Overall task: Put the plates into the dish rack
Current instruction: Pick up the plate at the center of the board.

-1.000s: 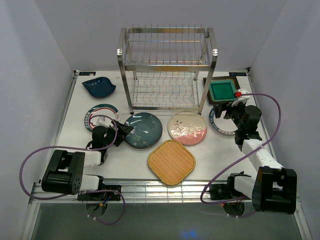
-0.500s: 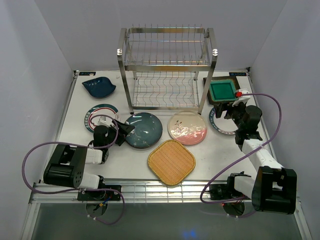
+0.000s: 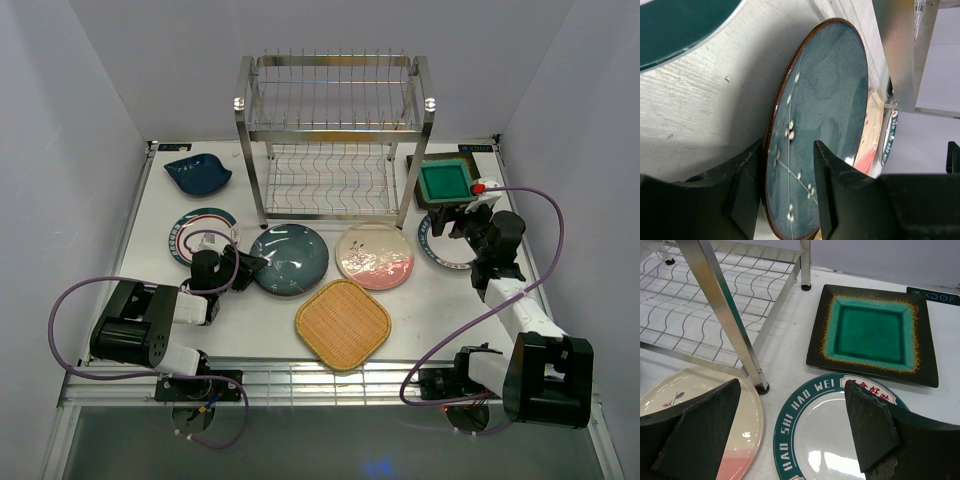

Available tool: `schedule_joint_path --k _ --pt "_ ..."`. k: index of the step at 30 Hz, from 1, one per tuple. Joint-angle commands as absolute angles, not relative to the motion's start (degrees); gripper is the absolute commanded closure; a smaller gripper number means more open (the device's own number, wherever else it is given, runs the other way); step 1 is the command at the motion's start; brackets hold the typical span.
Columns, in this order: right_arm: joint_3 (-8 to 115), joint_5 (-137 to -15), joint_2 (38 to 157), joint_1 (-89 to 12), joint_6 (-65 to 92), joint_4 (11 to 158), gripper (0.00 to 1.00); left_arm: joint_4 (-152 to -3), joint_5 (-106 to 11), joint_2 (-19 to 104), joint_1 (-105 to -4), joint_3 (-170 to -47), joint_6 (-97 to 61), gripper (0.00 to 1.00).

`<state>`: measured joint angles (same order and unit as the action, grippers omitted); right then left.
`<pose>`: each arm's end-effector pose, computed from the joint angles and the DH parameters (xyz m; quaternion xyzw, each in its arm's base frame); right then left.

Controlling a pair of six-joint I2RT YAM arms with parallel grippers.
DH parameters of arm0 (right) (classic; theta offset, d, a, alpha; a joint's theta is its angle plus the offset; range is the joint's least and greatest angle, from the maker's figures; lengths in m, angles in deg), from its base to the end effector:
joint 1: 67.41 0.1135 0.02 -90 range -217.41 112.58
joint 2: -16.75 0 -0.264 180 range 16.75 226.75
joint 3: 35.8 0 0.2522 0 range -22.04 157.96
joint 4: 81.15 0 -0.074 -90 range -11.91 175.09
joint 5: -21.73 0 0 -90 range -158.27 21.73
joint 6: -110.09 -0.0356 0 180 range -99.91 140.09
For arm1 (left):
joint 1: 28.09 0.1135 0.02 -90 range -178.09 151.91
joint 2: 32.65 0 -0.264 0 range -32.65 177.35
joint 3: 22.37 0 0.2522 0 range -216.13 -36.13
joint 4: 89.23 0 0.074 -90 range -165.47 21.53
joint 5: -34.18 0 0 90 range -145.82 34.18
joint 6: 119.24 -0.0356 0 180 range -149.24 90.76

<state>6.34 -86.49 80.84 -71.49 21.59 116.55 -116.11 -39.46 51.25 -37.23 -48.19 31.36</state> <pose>0.2462 -0.0064 0.2487 -0.0914 0.7258 0.0832 0.6767 0.2134 -0.0445 0.1059 -0.3115 0.8072 -0.3795 0.3278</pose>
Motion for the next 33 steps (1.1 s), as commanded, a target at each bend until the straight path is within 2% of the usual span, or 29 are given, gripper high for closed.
schedule_joint_path --k 1,2,7,9,11,15,16,24,33 --pt "6.87 -87.6 80.12 -71.98 21.15 119.01 0.1 -113.97 -40.62 50.67 -37.58 -47.65 30.88 0.48" --pt "6.87 -87.69 80.03 -71.99 21.06 119.01 0.1 -113.97 -40.71 50.41 -37.58 -47.56 30.88 0.52" --pt "6.87 -87.87 80.03 -72.16 21.06 119.01 0.1 -113.97 -41.15 50.15 -37.58 -47.21 31.23 0.54" --pt "6.79 -87.95 79.94 -72.16 21.06 119.01 0.1 -114.14 -41.23 49.97 -37.58 -47.03 31.32 0.63" --pt "6.96 -88.04 80.11 -72.25 20.97 119.01 0.1 -114.14 -41.32 49.8 -37.58 -47.03 31.23 0.67" --pt "6.96 -88.22 80.29 -72.34 20.97 119.01 0.1 -114.23 -41.06 49.44 -37.58 -47.03 31.06 0.88" --pt "6.96 -88.31 80.38 -72.42 20.89 119.01 0.1 -114.14 -41.06 49.44 -37.58 -47.03 30.97 0.99" --pt "6.96 -88.48 80.29 -72.51 20.89 119.01 0.1 -114.14 -41.49 48.22 -37.58 -46.6 30.79 1.0" --pt "6.87 -89.36 81.17 -72.69 20.53 119.62 0.1 -112.13 -43.43 35.05 -37.66 -43.17 27.11 1.0"
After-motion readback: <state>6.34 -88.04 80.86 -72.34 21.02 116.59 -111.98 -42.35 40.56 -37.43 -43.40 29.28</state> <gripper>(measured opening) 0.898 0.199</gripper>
